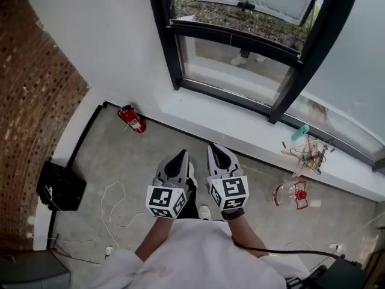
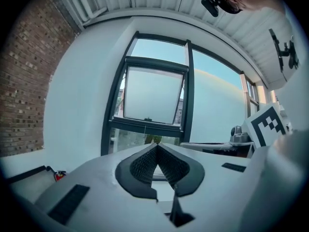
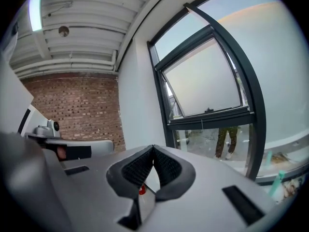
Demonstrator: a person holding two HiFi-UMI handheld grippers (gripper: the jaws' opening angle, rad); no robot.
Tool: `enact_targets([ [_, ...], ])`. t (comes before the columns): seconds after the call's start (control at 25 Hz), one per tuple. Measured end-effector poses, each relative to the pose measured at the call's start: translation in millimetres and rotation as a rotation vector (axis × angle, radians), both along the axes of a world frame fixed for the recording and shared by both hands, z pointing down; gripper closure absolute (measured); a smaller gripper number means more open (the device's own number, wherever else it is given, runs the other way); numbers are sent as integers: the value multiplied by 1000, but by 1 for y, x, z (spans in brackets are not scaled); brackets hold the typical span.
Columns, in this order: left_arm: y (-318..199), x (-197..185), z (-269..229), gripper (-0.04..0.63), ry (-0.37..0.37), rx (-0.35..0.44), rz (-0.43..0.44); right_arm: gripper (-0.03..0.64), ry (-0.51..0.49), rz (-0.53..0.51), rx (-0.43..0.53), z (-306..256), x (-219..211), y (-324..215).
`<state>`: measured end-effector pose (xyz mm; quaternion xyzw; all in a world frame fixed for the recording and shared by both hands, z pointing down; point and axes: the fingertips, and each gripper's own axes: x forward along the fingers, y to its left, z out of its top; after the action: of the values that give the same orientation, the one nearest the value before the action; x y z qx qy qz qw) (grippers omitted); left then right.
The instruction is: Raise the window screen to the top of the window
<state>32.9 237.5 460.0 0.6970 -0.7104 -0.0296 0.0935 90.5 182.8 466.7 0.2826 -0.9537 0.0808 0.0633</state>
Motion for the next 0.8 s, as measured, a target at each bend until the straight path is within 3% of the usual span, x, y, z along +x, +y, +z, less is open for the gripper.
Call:
enact_targets([
  [0.16, -72, 6, 16, 595, 29, -9, 115, 615, 28, 111, -2, 12, 12, -61],
  [0.4, -193, 0, 10, 595, 36, 46, 253, 614, 84, 246, 55, 0, 14, -172],
  [0.52, -245, -21, -1, 595, 31, 76, 294, 614, 99, 289, 104, -19, -3, -220],
  [0.8, -333, -71, -11, 595, 14, 100, 345, 615, 139, 298, 100, -19, -57, -294],
])
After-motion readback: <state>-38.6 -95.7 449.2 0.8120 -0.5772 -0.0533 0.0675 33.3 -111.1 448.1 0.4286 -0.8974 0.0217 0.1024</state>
